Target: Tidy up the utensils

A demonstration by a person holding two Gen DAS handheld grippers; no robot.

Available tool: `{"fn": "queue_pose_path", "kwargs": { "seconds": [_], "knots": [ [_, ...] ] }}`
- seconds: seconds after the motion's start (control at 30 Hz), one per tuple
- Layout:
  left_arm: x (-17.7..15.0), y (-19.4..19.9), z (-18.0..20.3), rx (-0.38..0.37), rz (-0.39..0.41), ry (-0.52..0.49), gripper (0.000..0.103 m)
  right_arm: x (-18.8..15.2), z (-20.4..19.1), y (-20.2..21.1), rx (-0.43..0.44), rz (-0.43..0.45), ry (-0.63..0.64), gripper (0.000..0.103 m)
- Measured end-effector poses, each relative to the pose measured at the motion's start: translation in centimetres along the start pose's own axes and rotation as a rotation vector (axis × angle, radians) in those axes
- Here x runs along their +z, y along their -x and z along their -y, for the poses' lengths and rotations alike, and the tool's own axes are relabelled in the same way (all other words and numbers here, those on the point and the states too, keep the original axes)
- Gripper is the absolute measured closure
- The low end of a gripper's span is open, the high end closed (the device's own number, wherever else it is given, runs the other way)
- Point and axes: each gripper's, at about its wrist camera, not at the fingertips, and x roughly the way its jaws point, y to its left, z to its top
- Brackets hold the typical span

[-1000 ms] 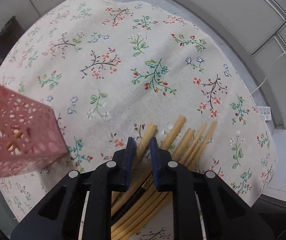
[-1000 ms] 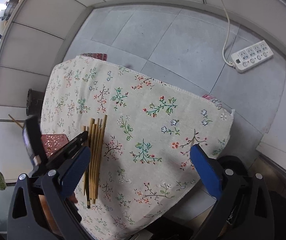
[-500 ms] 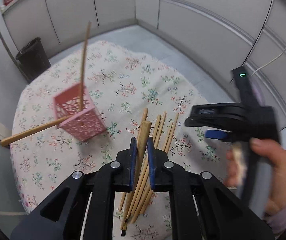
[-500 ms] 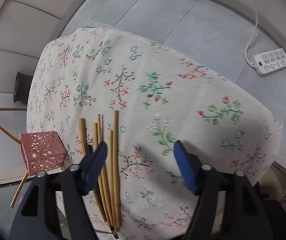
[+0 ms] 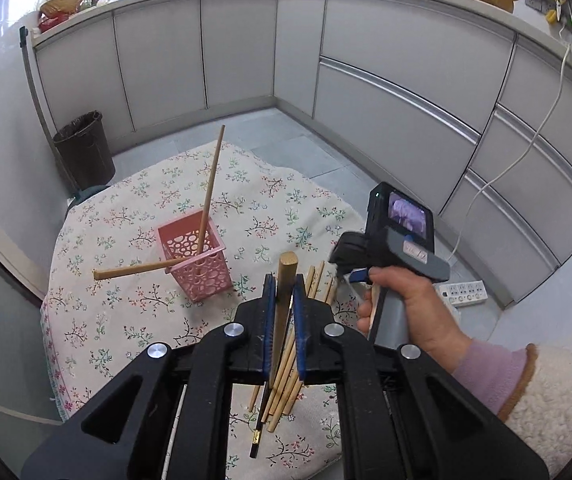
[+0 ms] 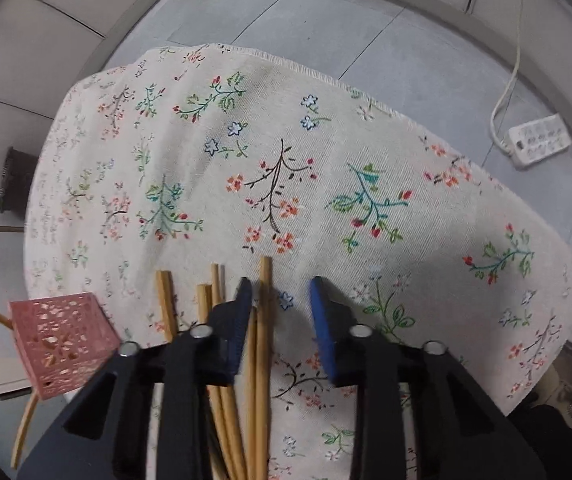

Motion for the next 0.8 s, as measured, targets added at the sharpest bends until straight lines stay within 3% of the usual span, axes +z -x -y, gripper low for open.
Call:
{"fn": "queue_pose_path", "kwargs": {
  "seconds": [0.1, 0.17, 0.3, 0.8],
  "knots": [
    [0.0, 0.2, -0.6, -0.005, 0.012, 0.018, 0.096, -0.5, -0.6, -0.1, -0.006, 0.046, 0.019, 0.097],
    [0.1, 0.2, -1.0, -0.012, 0.011, 0.033, 0.096, -0.5, -0.2, -0.1, 0.072, 0.05, -0.01, 0.098],
    [0.1, 0.7, -1.2, -0.017, 0.023, 0.045, 0.096, -0.9, 0.7, 1.6, 0.132, 0.091, 0.017, 0.098],
    [0.9, 4.9, -0.9, -0.038, 0.131, 0.06, 0.096, -7.3, 1.8, 18.7, 0.315, 0.359, 0.351, 0.098]
  ]
}}
